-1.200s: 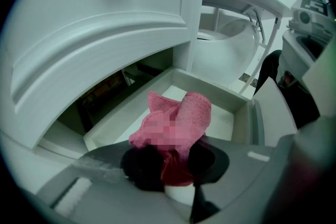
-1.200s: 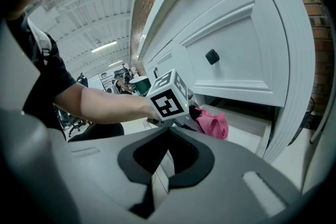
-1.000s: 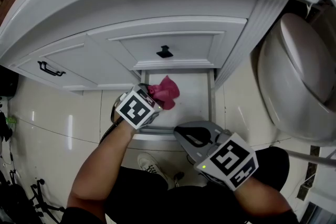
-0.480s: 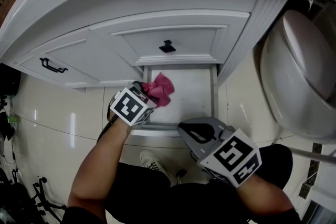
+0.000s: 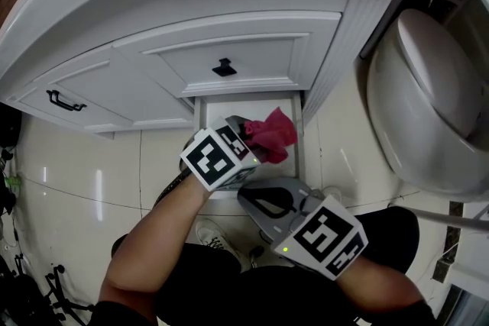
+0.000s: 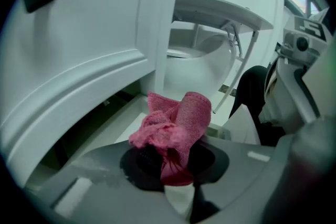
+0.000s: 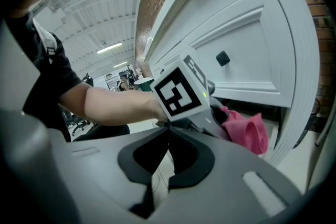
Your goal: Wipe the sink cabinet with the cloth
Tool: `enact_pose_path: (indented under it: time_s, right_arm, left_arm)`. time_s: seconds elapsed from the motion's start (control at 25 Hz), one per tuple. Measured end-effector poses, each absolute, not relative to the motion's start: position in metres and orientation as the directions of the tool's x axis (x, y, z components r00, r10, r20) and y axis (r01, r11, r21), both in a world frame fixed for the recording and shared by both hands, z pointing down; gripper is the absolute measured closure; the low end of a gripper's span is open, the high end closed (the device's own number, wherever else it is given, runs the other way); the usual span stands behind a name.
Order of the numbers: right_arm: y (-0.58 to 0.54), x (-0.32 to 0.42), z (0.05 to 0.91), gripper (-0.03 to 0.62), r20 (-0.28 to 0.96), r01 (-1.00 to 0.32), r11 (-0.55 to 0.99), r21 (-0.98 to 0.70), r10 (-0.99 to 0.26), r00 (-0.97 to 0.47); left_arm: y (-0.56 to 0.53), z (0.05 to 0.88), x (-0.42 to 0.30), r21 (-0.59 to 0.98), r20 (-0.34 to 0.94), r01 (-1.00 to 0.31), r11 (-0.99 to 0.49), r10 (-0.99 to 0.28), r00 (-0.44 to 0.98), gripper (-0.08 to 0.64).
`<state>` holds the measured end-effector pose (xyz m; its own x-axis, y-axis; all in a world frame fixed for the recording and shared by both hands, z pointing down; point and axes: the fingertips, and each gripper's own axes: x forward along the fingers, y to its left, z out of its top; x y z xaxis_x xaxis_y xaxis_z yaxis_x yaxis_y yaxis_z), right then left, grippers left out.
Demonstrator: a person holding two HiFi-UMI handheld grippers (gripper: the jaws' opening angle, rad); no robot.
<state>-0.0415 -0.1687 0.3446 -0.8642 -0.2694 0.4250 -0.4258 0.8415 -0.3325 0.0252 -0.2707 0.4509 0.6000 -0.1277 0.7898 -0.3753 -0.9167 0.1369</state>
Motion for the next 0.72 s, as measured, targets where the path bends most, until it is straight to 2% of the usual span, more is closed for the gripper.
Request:
enact_pose_path:
  time_s: [0.12, 0.28, 0.72]
  right_arm:
    - [-0.167, -0.036, 0.339, 0.584, 0.422, -0.417, 0.853, -0.315, -0.268, -0.866]
    - [-0.164, -0.031, 0.351, 0.584, 0.439, -0.440, 0.830, -0.341, -0.274, -0.856]
    - [-0.154, -0.024, 0.366, 0.584, 0.493, -0.471, 0.806, -0.359, -0.264, -0.829]
  left_arm:
    - [-0.253, 0.458, 0.048, 0.165, 0.792, -0.287, -0.944, -0.047, 0.608, 0.469]
    - [-0.244, 0.469, 0.052, 0.181, 0.812, -0.247, -0.952, 0.003, 0.584, 0.469]
    - [-0.240, 0.480, 0.026, 0.169, 0.848, -0.219, -0.961, 0.029, 0.529, 0.469]
